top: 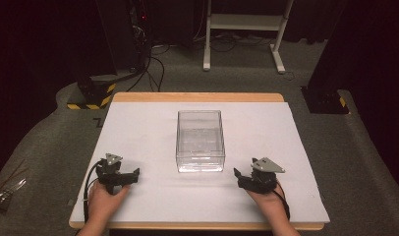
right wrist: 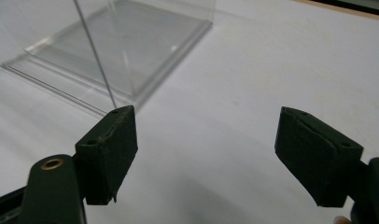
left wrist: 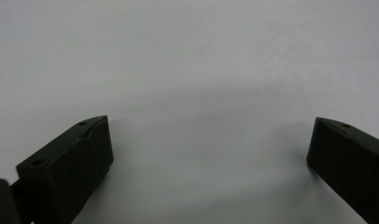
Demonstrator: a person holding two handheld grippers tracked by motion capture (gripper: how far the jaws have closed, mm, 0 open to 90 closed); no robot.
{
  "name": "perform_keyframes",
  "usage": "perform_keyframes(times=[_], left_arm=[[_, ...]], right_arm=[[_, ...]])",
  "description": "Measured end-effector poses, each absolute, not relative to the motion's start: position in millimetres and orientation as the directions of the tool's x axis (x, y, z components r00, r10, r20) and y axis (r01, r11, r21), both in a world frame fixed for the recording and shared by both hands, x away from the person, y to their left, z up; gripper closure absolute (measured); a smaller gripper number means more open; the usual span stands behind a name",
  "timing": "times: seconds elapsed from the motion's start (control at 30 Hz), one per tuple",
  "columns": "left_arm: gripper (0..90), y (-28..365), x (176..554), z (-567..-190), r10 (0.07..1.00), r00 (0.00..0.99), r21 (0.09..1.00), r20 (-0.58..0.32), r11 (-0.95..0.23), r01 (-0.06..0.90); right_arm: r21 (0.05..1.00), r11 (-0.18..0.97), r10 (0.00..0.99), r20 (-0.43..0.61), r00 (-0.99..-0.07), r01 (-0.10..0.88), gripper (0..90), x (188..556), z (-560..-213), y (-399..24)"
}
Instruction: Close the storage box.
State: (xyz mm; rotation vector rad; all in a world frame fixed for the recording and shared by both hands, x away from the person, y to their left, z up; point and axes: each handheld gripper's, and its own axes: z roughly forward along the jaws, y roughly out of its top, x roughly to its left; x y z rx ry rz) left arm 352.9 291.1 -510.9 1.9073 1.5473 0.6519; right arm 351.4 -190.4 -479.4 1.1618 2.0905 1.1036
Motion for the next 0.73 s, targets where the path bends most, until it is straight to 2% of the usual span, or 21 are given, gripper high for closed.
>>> perform_keyframes(times=[0.13, 0.3, 0.37, 0.47, 0.57, 0.73], left_arm=[[0.5, 291, 353, -511, 0.979, 0.204, 0.708, 0.008, -0.149, 0.69], [0.5, 291, 353, -511, 0.979, 0.203, 0.708, 0.007, -0.148, 0.69], [0.5, 291, 353, -511, 0.979, 0.204, 0.708, 0.007, -0.149, 0.69], [0.5, 291, 353, -511, 0.979, 0.204, 0.708, 0.007, -0.149, 0.69], [0.5, 291, 353, -511, 0.979, 0.204, 0.708, 0.008, -0.149, 0.69], [0.5, 291, 353, -511, 0.979, 0.203, 0.708, 0.009, -0.15, 0.69]], right_arm=[[0.829, 0.301, 0.875, -0.043, -0.483, 0.471, 21.5, 349, -485, -204], [0.803, 0.332, 0.894, -0.099, -0.438, 0.496, 21.9, 343, -498, -228], [0.807, 0.311, 0.899, -0.077, -0.432, 0.503, 22.0, 342, -499, -233], [0.813, 0.312, 0.899, -0.086, -0.429, 0.491, 22.4, 340, -499, -232], [0.802, 0.374, 0.882, -0.153, -0.445, 0.465, 23.4, 338, -501, -226], [0.806, 0.347, 0.89, -0.122, -0.44, 0.479, 23.6, 339, -500, -229]])
